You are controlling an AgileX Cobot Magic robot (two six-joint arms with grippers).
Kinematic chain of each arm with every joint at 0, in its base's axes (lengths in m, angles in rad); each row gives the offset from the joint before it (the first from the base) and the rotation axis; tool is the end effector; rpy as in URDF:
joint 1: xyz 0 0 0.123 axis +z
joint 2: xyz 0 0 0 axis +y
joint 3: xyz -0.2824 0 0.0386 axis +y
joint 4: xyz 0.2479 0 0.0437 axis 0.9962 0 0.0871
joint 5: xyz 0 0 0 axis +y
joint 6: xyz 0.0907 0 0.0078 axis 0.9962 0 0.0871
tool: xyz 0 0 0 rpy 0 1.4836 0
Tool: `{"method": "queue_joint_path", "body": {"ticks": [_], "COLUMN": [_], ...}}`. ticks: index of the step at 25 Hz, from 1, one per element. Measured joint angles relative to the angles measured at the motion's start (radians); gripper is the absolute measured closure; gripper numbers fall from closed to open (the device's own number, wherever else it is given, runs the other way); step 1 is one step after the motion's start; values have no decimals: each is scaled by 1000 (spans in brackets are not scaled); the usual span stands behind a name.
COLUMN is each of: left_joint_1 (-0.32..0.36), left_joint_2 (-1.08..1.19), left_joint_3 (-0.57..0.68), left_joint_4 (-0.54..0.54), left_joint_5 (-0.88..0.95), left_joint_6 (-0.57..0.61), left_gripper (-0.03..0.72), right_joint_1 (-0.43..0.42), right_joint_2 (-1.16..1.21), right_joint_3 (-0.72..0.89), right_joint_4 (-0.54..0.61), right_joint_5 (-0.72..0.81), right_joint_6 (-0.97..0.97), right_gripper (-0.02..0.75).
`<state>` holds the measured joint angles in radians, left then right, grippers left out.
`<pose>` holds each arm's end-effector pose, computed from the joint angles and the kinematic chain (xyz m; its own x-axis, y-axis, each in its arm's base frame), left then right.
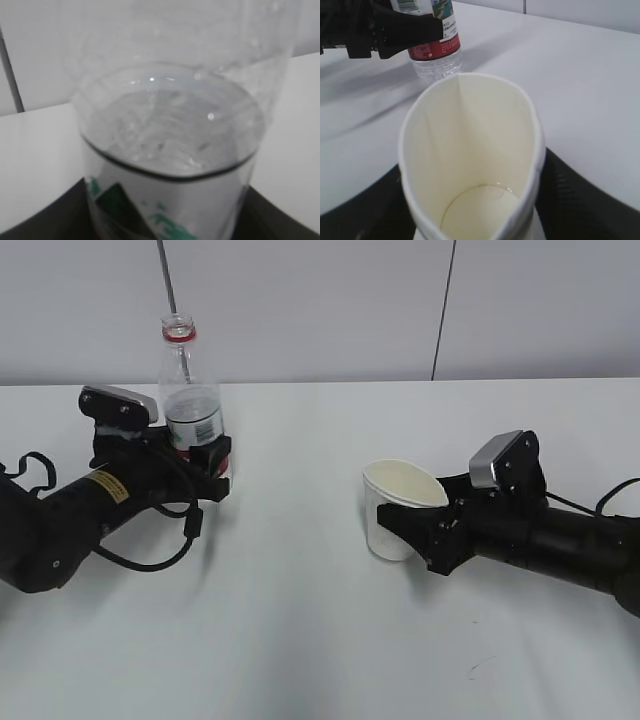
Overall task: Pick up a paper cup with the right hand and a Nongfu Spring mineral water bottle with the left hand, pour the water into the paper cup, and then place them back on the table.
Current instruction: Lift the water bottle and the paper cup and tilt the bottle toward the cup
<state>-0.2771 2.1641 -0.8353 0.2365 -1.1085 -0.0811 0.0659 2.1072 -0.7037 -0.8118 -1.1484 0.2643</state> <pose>0.3601 -0.1222 0.0924 -0.1263 0.0623 -0.9900 0.4705 0.8824 -0.0045 0.3219 0.0816 0.0870 -0.2178 -0.1219 -0.9684 -0.7139 0.6965 0.0728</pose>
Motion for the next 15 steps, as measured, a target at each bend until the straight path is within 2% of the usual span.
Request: {"method": "queue_joint_path", "body": {"ticks": [9,15], "left_joint_1": [0,0], "left_joint_2": [-94,-154], "left_joint_3": [0,1], "left_joint_4": [22,77], "left_joint_5": [60,195], "left_joint_6": [58,169], "left_gripper": [276,276], "right_joint_1": [51,81], "right_joint_2": [-10,-10], "right_joint_3": [-78,-182], "right_joint_4": [-98,-231], "right_joint_5": [8,93], "right_joint_6": [113,258], "right_gripper": [252,252]}}
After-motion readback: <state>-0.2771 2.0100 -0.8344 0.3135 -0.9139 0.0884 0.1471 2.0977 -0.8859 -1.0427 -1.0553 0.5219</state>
